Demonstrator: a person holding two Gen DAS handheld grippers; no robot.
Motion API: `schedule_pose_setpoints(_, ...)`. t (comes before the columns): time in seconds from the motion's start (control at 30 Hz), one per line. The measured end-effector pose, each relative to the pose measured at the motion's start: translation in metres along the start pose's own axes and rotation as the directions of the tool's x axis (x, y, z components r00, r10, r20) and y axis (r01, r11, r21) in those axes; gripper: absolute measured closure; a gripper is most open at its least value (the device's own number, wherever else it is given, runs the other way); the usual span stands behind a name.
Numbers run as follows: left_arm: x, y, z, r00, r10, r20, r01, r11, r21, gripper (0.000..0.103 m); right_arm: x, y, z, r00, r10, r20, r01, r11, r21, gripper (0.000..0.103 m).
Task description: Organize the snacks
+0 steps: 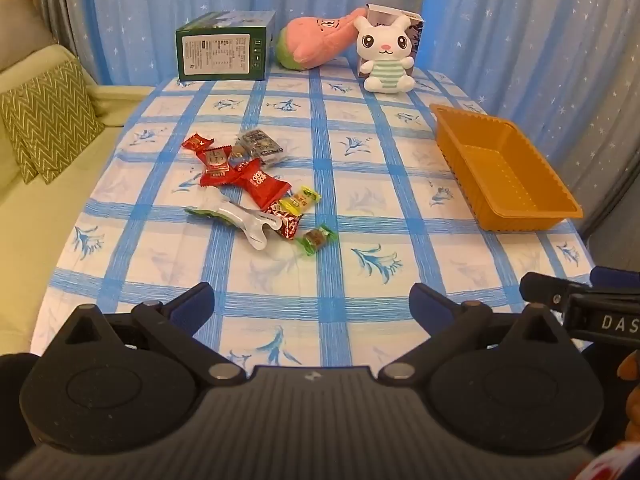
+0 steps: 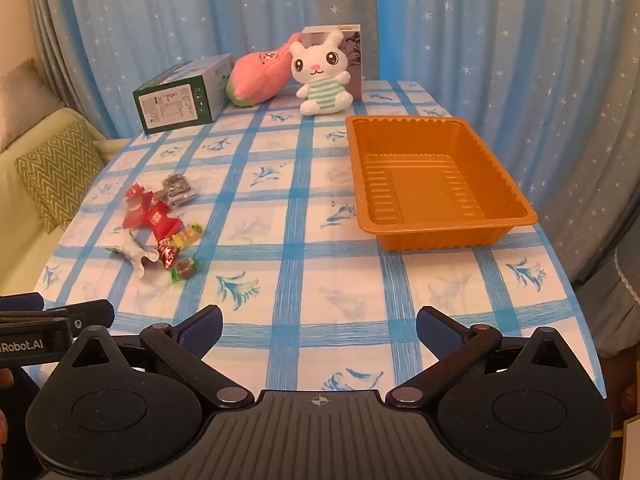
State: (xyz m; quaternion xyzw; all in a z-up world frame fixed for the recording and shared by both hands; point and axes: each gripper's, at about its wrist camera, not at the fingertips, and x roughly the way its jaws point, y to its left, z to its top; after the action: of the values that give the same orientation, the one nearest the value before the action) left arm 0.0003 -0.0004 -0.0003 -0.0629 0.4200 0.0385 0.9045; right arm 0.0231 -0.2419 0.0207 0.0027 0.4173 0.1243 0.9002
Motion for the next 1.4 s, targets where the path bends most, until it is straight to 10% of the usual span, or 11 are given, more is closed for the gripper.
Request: schedule_pose_setpoints(1.4,-0.001,-0.008,-0.004,1.000,-0.001,0.018,0.001,1.000,0.001,0.000,-0.003,0.001,-0.003,1.000,0.003,0.001,-0.003,1.000,0.006,0.000)
